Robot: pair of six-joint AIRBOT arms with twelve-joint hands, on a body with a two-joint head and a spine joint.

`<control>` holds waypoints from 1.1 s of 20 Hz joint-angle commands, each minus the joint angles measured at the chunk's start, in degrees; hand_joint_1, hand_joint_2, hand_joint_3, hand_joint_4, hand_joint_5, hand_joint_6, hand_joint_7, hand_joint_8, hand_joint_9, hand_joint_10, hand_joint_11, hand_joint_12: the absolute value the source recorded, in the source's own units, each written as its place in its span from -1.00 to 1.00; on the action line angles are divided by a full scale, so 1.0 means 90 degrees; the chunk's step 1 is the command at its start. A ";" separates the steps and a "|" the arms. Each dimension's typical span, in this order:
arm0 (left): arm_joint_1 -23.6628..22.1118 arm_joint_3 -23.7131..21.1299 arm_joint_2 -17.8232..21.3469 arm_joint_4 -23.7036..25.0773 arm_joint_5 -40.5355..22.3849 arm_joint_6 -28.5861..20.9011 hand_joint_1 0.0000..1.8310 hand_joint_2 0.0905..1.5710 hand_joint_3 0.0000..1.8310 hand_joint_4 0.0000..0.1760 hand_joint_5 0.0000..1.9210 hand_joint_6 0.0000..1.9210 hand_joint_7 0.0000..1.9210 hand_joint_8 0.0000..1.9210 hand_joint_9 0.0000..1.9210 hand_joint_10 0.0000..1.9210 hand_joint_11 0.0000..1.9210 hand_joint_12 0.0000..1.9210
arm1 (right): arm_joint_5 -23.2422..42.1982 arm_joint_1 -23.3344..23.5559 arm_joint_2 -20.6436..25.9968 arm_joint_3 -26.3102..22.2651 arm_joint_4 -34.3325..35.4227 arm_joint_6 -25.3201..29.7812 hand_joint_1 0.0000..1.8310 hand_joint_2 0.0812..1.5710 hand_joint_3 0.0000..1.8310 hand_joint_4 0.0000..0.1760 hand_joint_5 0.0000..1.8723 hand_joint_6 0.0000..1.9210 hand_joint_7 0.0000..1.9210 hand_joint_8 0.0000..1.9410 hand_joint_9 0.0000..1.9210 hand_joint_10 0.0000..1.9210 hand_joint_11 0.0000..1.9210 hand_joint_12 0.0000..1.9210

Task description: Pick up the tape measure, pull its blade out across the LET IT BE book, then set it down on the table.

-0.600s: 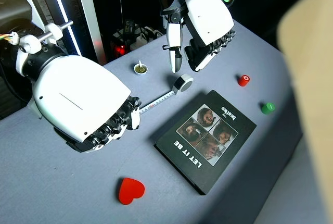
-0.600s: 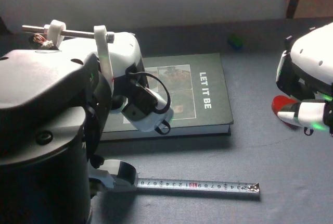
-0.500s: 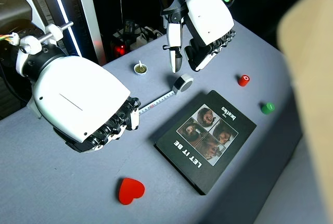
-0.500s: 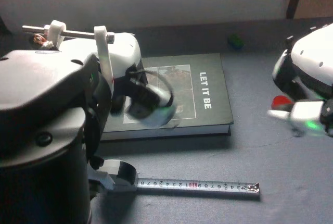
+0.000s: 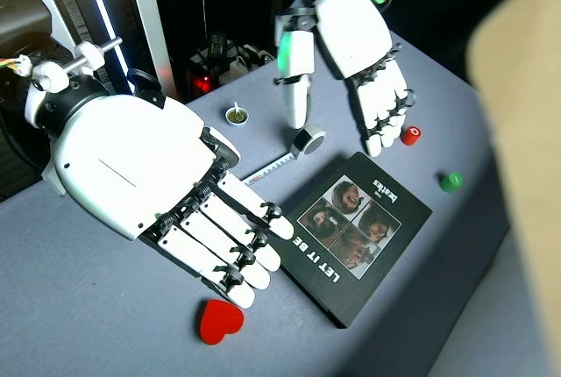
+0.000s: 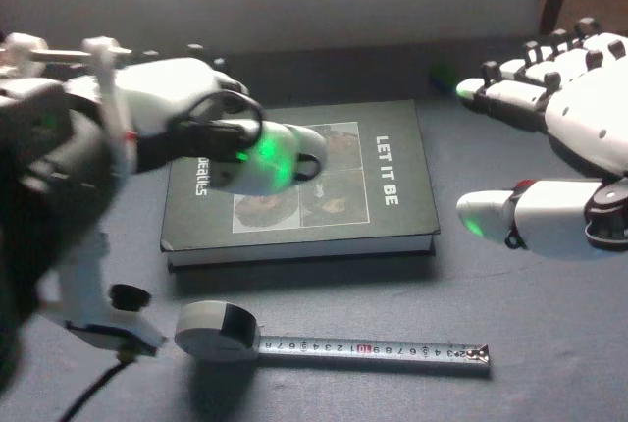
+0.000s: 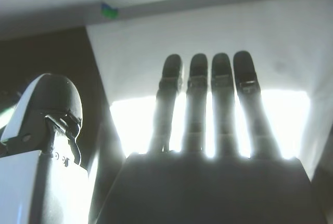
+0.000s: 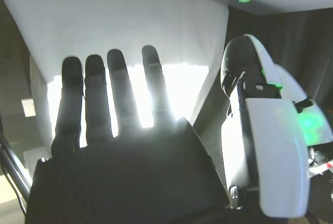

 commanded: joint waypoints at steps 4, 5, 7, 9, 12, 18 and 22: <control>0.0127 0.0015 0.0837 0.0639 0.1778 -0.0082 -0.47 0.22 -1.00 -1.00 -0.70 -1.00 -0.73 -1.00 -0.77 -0.99 -1.00 -0.25 | 0.0213 0.0084 0.0034 -0.0068 -0.0426 0.0331 -0.94 0.47 -1.00 0.33 -0.88 -0.99 -0.89 -0.99 -0.90 -0.99 -1.00 -0.60; 0.0204 0.0042 0.0965 0.0640 0.2091 -0.0082 -0.36 0.18 -1.00 -1.00 -0.67 -0.99 -0.70 -0.99 -0.74 -0.99 -1.00 -0.19 | 0.0186 0.0089 0.0034 -0.0083 -0.0427 0.0366 -0.94 0.48 -1.00 0.32 -0.87 -1.00 -0.88 -0.99 -0.89 -0.99 -1.00 -0.59; 0.0419 0.0113 0.1205 0.0662 0.2662 -0.0082 -0.16 0.14 -1.00 -1.00 -0.63 -0.99 -0.63 -0.99 -0.69 -0.99 -1.00 -0.14 | 0.0002 0.0089 0.0034 -0.0108 -0.0428 0.0410 -0.92 0.48 -1.00 0.32 -0.87 -1.00 -0.87 -0.99 -0.89 -0.99 -1.00 -0.59; 0.0608 0.0229 0.1360 0.0731 0.3281 -0.0084 -0.09 0.17 -1.00 -1.00 -0.58 -0.99 -0.60 -1.00 -0.64 -0.99 -1.00 -0.07 | -0.0107 0.0084 0.0033 -0.0113 -0.0435 0.0483 -0.89 0.48 -1.00 0.32 -0.85 -0.99 -0.86 -0.99 -0.88 -0.99 -1.00 -0.53; 0.1030 0.0344 0.1637 0.1029 0.4065 -0.0531 -0.02 0.28 -0.99 -1.00 -0.50 -0.99 -0.53 -1.00 -0.57 -0.99 -0.94 -0.04 | -0.0131 0.0028 0.0033 -0.0142 -0.0739 0.0699 -0.88 0.49 -1.00 0.29 -0.86 -1.00 -0.85 -1.00 -0.87 -1.00 -1.00 -0.47; 0.2404 0.0320 0.1833 0.4014 0.4012 -0.4922 0.05 0.34 -1.00 -1.00 -0.42 -0.99 -0.43 -0.99 -0.49 -0.99 -0.85 -0.05 | -0.0126 -0.0024 0.0048 -0.0187 -0.0802 0.0727 -0.86 0.49 -1.00 0.28 -0.85 -1.00 -0.83 -1.00 -0.86 -1.00 -1.00 -0.51; 0.3448 0.0324 0.1787 0.6016 0.3372 -0.7326 0.06 0.36 -1.00 -1.00 -0.40 -0.99 -0.40 -0.99 -0.46 -0.99 -0.83 -0.05 | -0.0122 -0.0027 0.0049 -0.0187 -0.0805 0.0731 -0.86 0.50 -1.00 0.28 -0.85 -1.00 -0.83 -1.00 -0.85 -1.00 -1.00 -0.44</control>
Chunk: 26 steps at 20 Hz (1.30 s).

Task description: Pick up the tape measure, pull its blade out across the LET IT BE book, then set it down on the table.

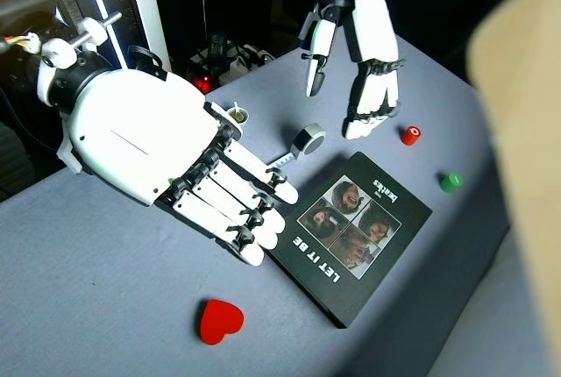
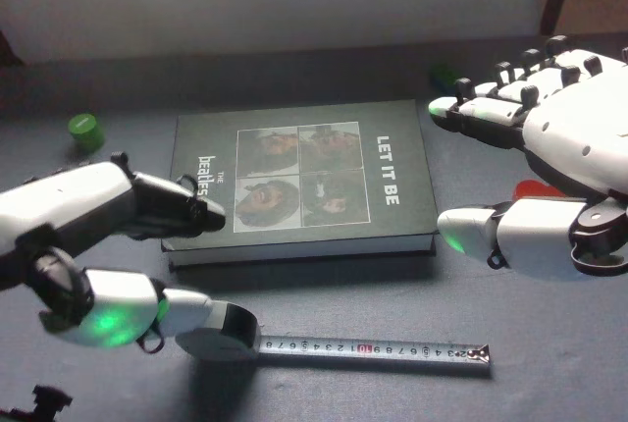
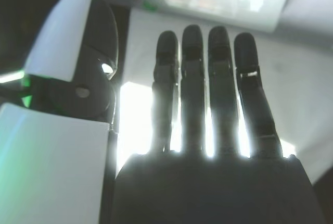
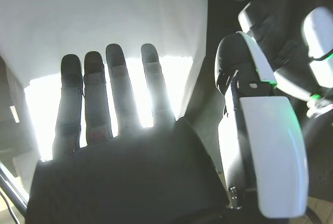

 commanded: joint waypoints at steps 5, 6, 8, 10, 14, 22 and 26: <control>0.1337 0.0158 -0.0337 0.1687 -0.1838 -0.2011 0.07 0.37 -1.00 -1.00 -0.36 -0.99 -0.34 -0.99 -0.42 -0.99 -0.80 -0.06 | 0.0176 0.0055 0.0035 -0.0031 -0.0414 0.0085 -0.86 0.51 -1.00 0.27 -0.87 -1.00 -0.85 -1.00 -0.86 -1.00 -1.00 -0.47; 0.1534 0.0204 -0.0412 0.1859 -0.1991 -0.2151 0.07 0.36 -1.00 -1.00 -0.36 -0.99 -0.34 -0.99 -0.41 -0.99 -0.79 -0.06 | 0.0177 0.0056 0.0035 -0.0031 -0.0414 0.0087 -0.85 0.51 -1.00 0.25 -0.86 -1.00 -0.84 -1.00 -0.84 -0.99 -1.00 -0.40; 0.1732 0.0268 -0.0516 0.2068 -0.2123 -0.2322 0.08 0.37 -1.00 -1.00 -0.36 -0.99 -0.34 -0.99 -0.41 -0.99 -0.79 -0.06 | 0.0177 0.0058 0.0036 -0.0031 -0.0414 0.0092 -0.84 0.52 -1.00 0.25 -0.85 -1.00 -0.83 -1.00 -0.83 -0.99 -1.00 -0.35; 0.1796 0.0332 -0.0641 0.2113 -0.2277 -0.2329 0.09 0.37 -1.00 -1.00 -0.34 -0.99 -0.33 -0.99 -0.41 -0.99 -0.78 -0.07 | 0.0171 0.0057 0.0036 -0.0031 -0.0414 0.0092 -0.84 0.52 -1.00 0.23 -0.84 -1.00 -0.80 -0.99 -0.81 -0.99 -1.00 -0.32; 0.1796 0.0435 -0.0868 0.2081 -0.2389 -0.2247 0.09 0.37 -1.00 -1.00 -0.32 -0.99 -0.31 -0.99 -0.40 -0.99 -0.76 -0.07 | 0.0167 0.0056 0.0040 -0.0031 -0.0415 0.0092 -0.84 0.53 -1.00 0.22 -0.86 -1.00 -0.85 -1.00 -0.84 -1.00 -1.00 -0.40; 0.1710 0.0605 -0.1316 0.1544 -0.2587 -0.1562 0.11 0.38 -1.00 -1.00 -0.31 -1.00 -0.31 -1.00 -0.40 -1.00 -0.74 -0.09 | 0.0121 0.0055 0.0039 -0.0031 -0.0415 0.0108 -0.84 0.53 -1.00 0.22 -0.86 -1.00 -0.83 -1.00 -0.81 -1.00 -1.00 -0.34; 0.1689 0.0733 -0.1535 0.1521 -0.2694 -0.1420 0.11 0.38 -1.00 -1.00 -0.31 -1.00 -0.30 -1.00 -0.39 -1.00 -0.73 -0.09 | 0.0102 0.0054 0.0039 -0.0031 -0.0415 0.0108 -0.84 0.54 -1.00 0.22 -0.86 -1.00 -0.83 -1.00 -0.81 -1.00 -1.00 -0.35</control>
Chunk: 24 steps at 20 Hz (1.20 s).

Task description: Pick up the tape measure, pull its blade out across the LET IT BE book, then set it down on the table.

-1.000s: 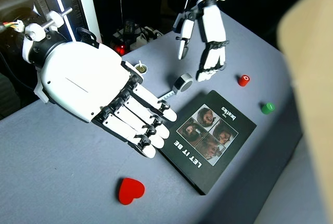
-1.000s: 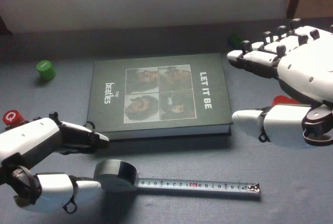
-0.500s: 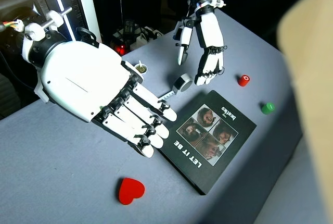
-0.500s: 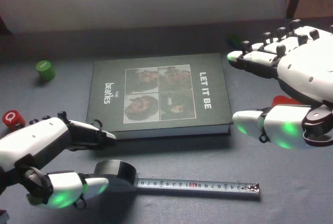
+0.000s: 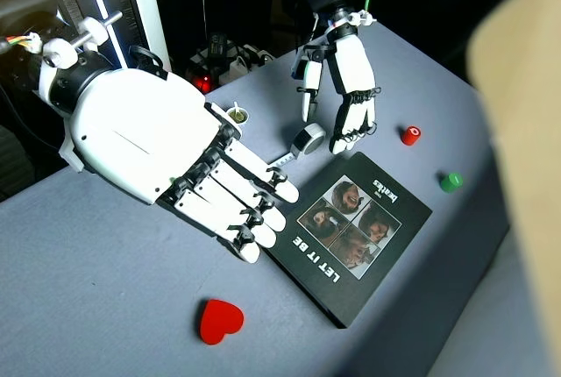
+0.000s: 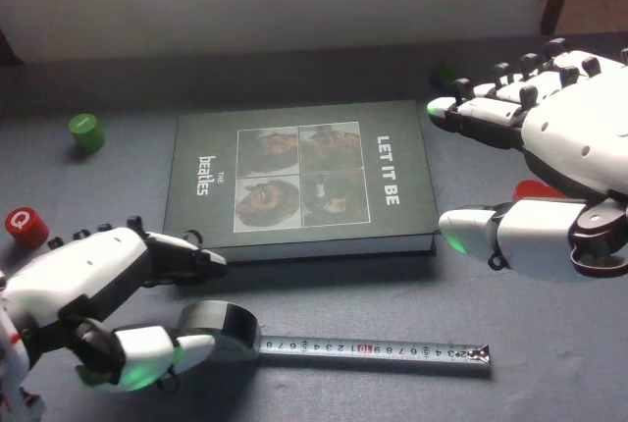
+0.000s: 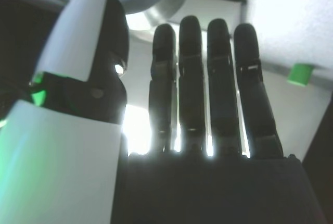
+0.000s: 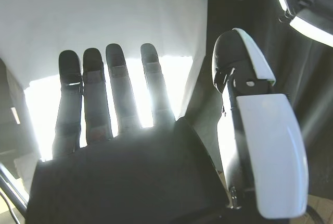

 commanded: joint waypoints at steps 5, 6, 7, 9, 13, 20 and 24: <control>-0.0072 0.0105 -0.0151 0.0058 -0.0586 0.0167 0.11 0.38 -1.00 -1.00 -0.30 -1.00 -0.29 -0.99 -0.38 -0.99 -0.72 -0.10 | 0.0118 0.0051 0.0040 -0.0031 -0.0412 0.0035 -0.83 0.54 -1.00 0.23 -0.87 -1.00 -0.83 -0.99 -0.81 -1.00 -1.00 -0.31; -0.0070 0.0120 -0.0176 0.0058 -0.0586 0.0183 0.11 0.38 -1.00 -1.00 -0.30 -1.00 -0.28 -0.99 -0.38 -0.99 -0.72 -0.10 | 0.0116 0.0051 0.0040 -0.0031 -0.0412 0.0035 -0.83 0.54 -1.00 0.23 -0.87 -1.00 -0.83 -1.00 -0.81 -1.00 -1.00 -0.29; -0.0062 0.0131 -0.0202 0.0058 -0.0586 0.0197 0.11 0.38 -1.00 -1.00 -0.30 -1.00 -0.28 -0.99 -0.38 -0.99 -0.72 -0.10 | 0.0115 0.0051 0.0040 -0.0031 -0.0412 0.0035 -0.83 0.54 -1.00 0.23 -0.87 -1.00 -0.82 -1.00 -0.81 -1.00 -1.00 -0.27; -0.0009 0.0131 -0.0249 0.0058 -0.0637 0.0217 0.12 0.37 -1.00 -1.00 -0.30 -1.00 -0.28 -1.00 -0.37 -0.99 -0.72 -0.10 | 0.0115 0.0049 0.0041 -0.0031 -0.0413 0.0034 -0.83 0.54 -1.00 0.23 -0.85 -0.99 -0.82 -1.00 -0.80 -1.00 -1.00 -0.26; 0.0057 0.0094 -0.0251 0.0087 -0.0681 0.0217 0.12 0.37 -1.00 -1.00 -0.29 -1.00 -0.29 -1.00 -0.37 -1.00 -0.72 -0.10 | 0.0098 0.0048 0.0042 -0.0031 -0.0415 0.0030 -0.83 0.55 -1.00 0.22 -0.83 -0.99 -0.82 -1.00 -0.80 -1.00 -1.00 -0.28; 0.0186 0.0015 -0.0286 0.0150 -0.0820 0.0193 0.12 0.37 -1.00 -1.00 -0.29 -1.00 -0.29 -1.00 -0.38 -1.00 -0.72 -0.11 | 0.0083 0.0046 0.0042 -0.0031 -0.0420 0.0028 -0.83 0.55 -1.00 0.22 -0.83 -1.00 -0.82 -1.00 -0.80 -1.00 -1.00 -0.27; 0.0197 0.0009 -0.0313 0.0191 -0.0861 0.0195 0.13 0.38 -1.00 -1.00 -0.29 -1.00 -0.29 -1.00 -0.38 -1.00 -0.72 -0.11 | 0.0082 0.0045 0.0043 -0.0031 -0.0424 0.0027 -0.82 0.55 -1.00 0.22 -0.84 -1.00 -0.84 -1.00 -0.81 -1.00 -1.00 -0.26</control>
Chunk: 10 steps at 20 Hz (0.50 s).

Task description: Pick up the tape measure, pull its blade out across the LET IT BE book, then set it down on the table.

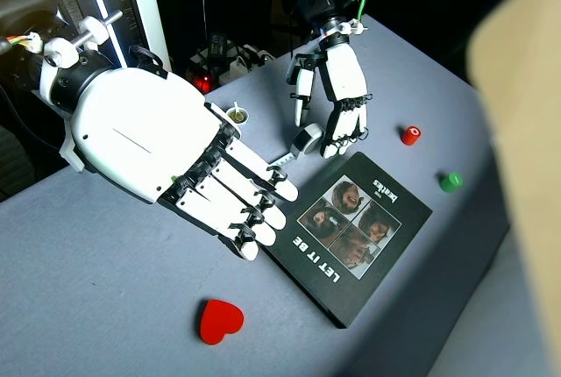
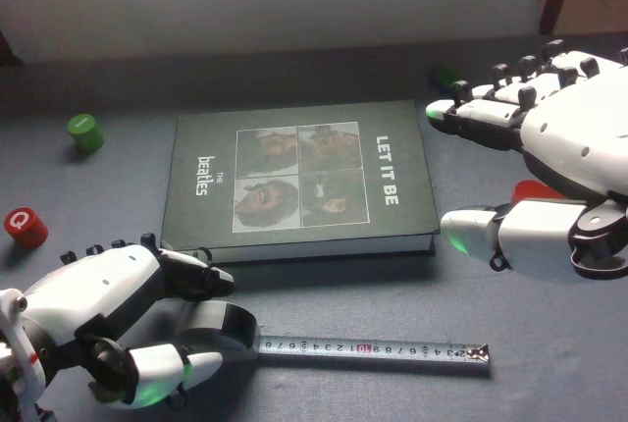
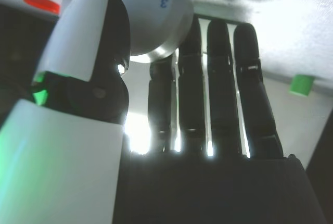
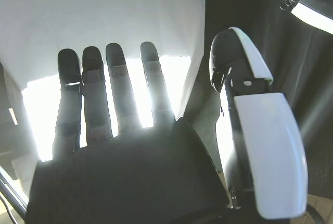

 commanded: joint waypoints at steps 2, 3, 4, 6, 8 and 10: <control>-0.0007 -0.0016 -0.0061 0.0218 -0.0660 -0.0041 0.13 0.38 -1.00 -1.00 -0.29 -1.00 -0.28 -0.99 -0.38 -1.00 -0.72 -0.12 | 0.0129 0.0045 0.0031 -0.0031 -0.0412 0.0027 -0.83 0.55 -1.00 0.22 -0.83 -1.00 -0.83 -1.00 -0.78 -0.99 -1.00 -0.24; -0.0007 -0.0028 -0.0070 0.0218 -0.0686 -0.0025 0.13 0.38 -1.00 -1.00 -0.29 -1.00 -0.27 -0.99 -0.38 -1.00 -0.72 -0.12 | 0.0127 0.0045 0.0031 -0.0031 -0.0412 0.0027 -0.83 0.55 -1.00 0.22 -0.82 -1.00 -0.81 -0.99 -0.77 -0.99 -1.00 -0.21; -0.0007 -0.0046 -0.0079 0.0218 -0.0695 0.0000 0.13 0.38 -1.00 -1.00 -0.29 -1.00 -0.27 -0.99 -0.37 -1.00 -0.72 -0.12 | 0.0121 0.0045 0.0031 -0.0031 -0.0412 0.0027 -0.83 0.55 -1.00 0.22 -0.82 -1.00 -0.81 -1.00 -0.77 -0.99 -1.00 -0.19; -0.0010 -0.0098 -0.0112 0.0210 -0.0731 0.0048 0.15 0.39 -1.00 -1.00 -0.27 -0.99 -0.26 -0.99 -0.34 -0.99 -0.68 -0.11 | 0.0115 0.0045 0.0030 -0.0031 -0.0412 0.0027 -0.83 0.56 -1.00 0.22 -0.83 -1.00 -0.80 -1.00 -0.77 -1.00 -1.00 -0.18; -0.0020 -0.0151 -0.0140 0.0211 -0.0748 0.0112 0.21 0.42 -1.00 -1.00 -0.13 -0.99 -0.06 -0.99 -0.10 -0.96 -0.45 -0.05 | 0.0111 0.0045 0.0030 -0.0031 -0.0413 0.0027 -0.82 0.55 -1.00 0.24 -0.84 -1.00 -0.83 -1.00 -0.79 -1.00 -1.00 -0.17; 0.0036 -0.0229 -0.0189 0.0211 -0.0785 0.0185 0.48 0.44 -1.00 -1.00 -0.12 -0.07 -0.09 0.20 -0.11 0.38 -0.11 0.17 | 0.0109 0.0045 0.0030 -0.0031 -0.0413 0.0027 -0.82 0.56 -1.00 0.23 -0.85 -1.00 -0.82 -0.99 -0.78 -0.99 -1.00 -0.20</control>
